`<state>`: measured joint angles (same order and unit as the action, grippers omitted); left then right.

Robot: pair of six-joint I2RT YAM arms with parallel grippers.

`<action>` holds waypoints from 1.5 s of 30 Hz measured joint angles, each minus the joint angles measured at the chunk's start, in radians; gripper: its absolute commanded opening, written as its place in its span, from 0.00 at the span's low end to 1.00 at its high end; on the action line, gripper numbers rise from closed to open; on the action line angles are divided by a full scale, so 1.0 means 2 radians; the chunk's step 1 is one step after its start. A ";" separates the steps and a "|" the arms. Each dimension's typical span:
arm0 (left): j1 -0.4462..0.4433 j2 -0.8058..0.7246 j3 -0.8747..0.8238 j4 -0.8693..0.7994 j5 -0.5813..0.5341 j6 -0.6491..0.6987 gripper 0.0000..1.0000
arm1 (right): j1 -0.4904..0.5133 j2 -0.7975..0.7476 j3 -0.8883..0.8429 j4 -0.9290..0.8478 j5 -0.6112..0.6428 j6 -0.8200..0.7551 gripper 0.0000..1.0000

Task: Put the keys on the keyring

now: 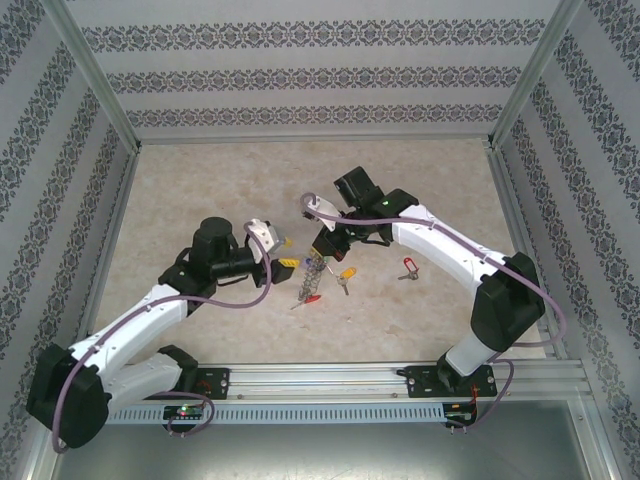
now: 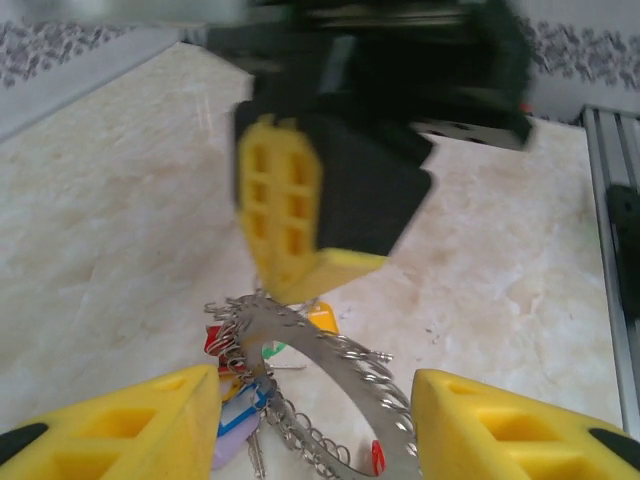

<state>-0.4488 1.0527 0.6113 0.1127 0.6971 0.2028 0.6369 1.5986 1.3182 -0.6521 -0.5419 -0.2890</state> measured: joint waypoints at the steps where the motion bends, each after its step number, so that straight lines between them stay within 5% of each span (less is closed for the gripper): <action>1: 0.009 0.010 -0.005 0.013 0.008 -0.011 0.49 | 0.000 -0.003 -0.009 0.008 -0.007 -0.008 0.00; 7: 0.026 0.090 0.008 0.046 0.085 -0.029 0.46 | 0.000 -0.041 -0.081 0.059 -0.048 -0.060 0.00; 17: 0.026 0.150 0.037 0.029 0.185 0.038 0.42 | -0.010 -0.053 -0.112 0.090 -0.083 -0.128 0.00; 37: 0.005 0.195 0.046 0.027 0.173 0.109 0.36 | -0.017 -0.061 -0.134 0.122 -0.106 -0.149 0.00; 45: 0.002 0.207 0.060 0.031 0.173 0.111 0.22 | -0.017 -0.064 -0.137 0.123 -0.106 -0.149 0.00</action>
<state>-0.4454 1.4673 0.7315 0.1738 1.0439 0.4252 0.6037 1.4704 1.0439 -0.4057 -0.7540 -0.5865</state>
